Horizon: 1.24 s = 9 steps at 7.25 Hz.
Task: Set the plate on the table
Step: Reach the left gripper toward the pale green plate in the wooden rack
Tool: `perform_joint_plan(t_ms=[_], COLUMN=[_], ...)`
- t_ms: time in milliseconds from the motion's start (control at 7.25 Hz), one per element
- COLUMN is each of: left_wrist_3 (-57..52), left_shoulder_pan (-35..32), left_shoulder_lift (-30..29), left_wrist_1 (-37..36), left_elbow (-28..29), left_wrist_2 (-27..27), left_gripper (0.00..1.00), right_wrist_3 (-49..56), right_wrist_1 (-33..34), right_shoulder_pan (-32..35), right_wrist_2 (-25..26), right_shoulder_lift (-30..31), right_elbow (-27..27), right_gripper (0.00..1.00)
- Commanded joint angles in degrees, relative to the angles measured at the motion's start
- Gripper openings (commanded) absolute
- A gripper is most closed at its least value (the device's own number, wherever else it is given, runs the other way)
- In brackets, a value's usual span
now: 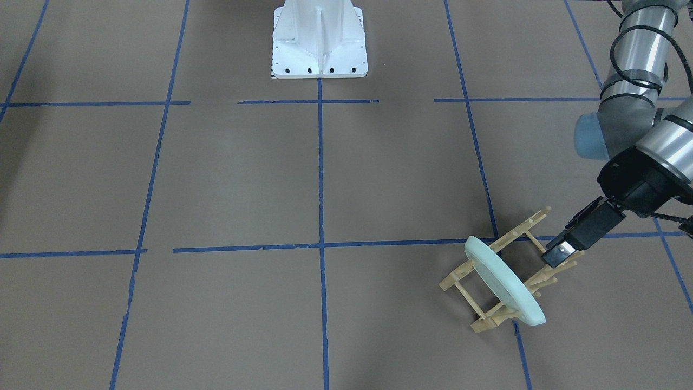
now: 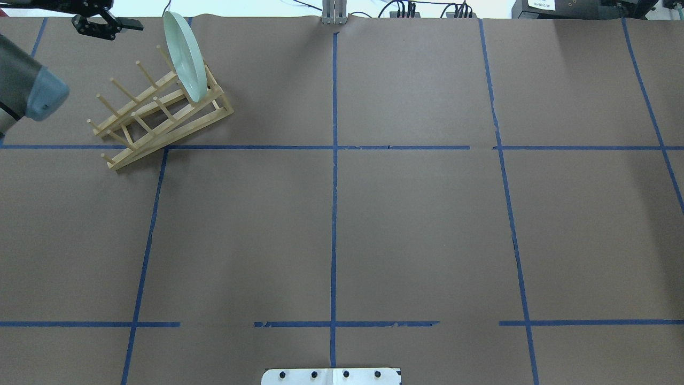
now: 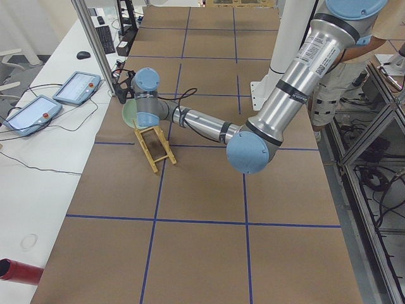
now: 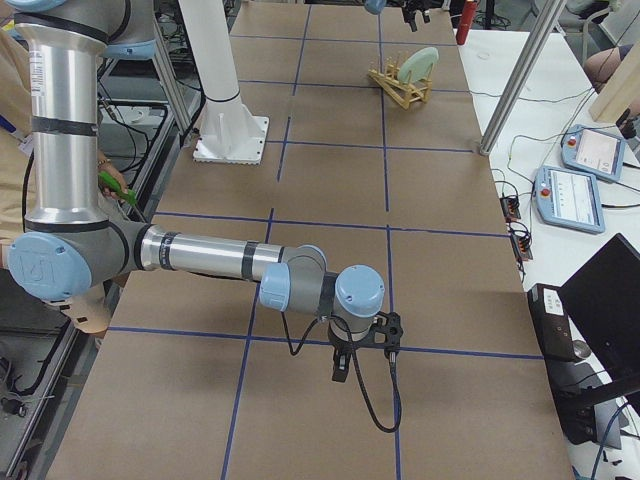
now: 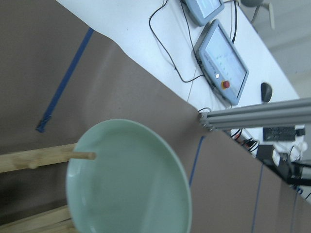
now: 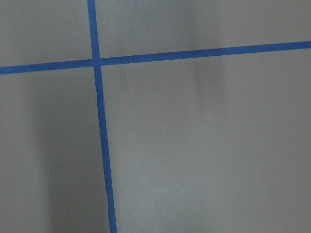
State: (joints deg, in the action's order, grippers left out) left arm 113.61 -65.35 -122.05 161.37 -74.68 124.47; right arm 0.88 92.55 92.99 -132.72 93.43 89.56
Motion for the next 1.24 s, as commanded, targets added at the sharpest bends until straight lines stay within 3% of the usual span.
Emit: perform_joint_plan(t_ms=[0, 276, 414, 552, 690, 828, 1103], left_wrist_3=[6.4, 6.3, 6.2, 5.9, 3.9, 1.5, 0.7], left_shoulder_pan=[4.2, 5.6, 5.6, 5.6, 5.6, 5.4, 5.1], left_shoulder_lift=[-1.0, -1.1, -1.2, -1.1, -1.1, -0.9, -0.4], left_wrist_1=[1.8, 1.8, 1.8, 1.8, 1.7, 1.6, 1.1], left_elbow=[1.5, 2.3, 2.4, 2.4, 2.4, 2.3, 0.2], left_wrist_2=[-7.2, -7.7, -7.7, -7.7, -7.7, -7.7, -7.2], left_gripper=[1.0, 1.0, 0.92, 0.7, 0.14, 0.0, 0.0], right_wrist_3=[0.0, 0.0, 0.0, 0.0, 0.0, 0.0, 0.0], right_wrist_1=[0.0, 0.0, 0.0, 0.0, 0.0, 0.0, 0.0], right_shoulder_pan=[0.0, 0.0, 0.0, 0.0, 0.0, 0.0, 0.0], right_wrist_2=[0.0, 0.0, 0.0, 0.0, 0.0, 0.0, 0.0], right_shoulder_lift=[0.0, 0.0, 0.0, 0.0, 0.0, 0.0, 0.0], right_elbow=[0.1, 0.0, 0.0, 0.0, 0.0, 0.0, 0.0], right_gripper=[1.0, 1.0, 1.0, 1.0, 1.0, 1.0, 1.0])
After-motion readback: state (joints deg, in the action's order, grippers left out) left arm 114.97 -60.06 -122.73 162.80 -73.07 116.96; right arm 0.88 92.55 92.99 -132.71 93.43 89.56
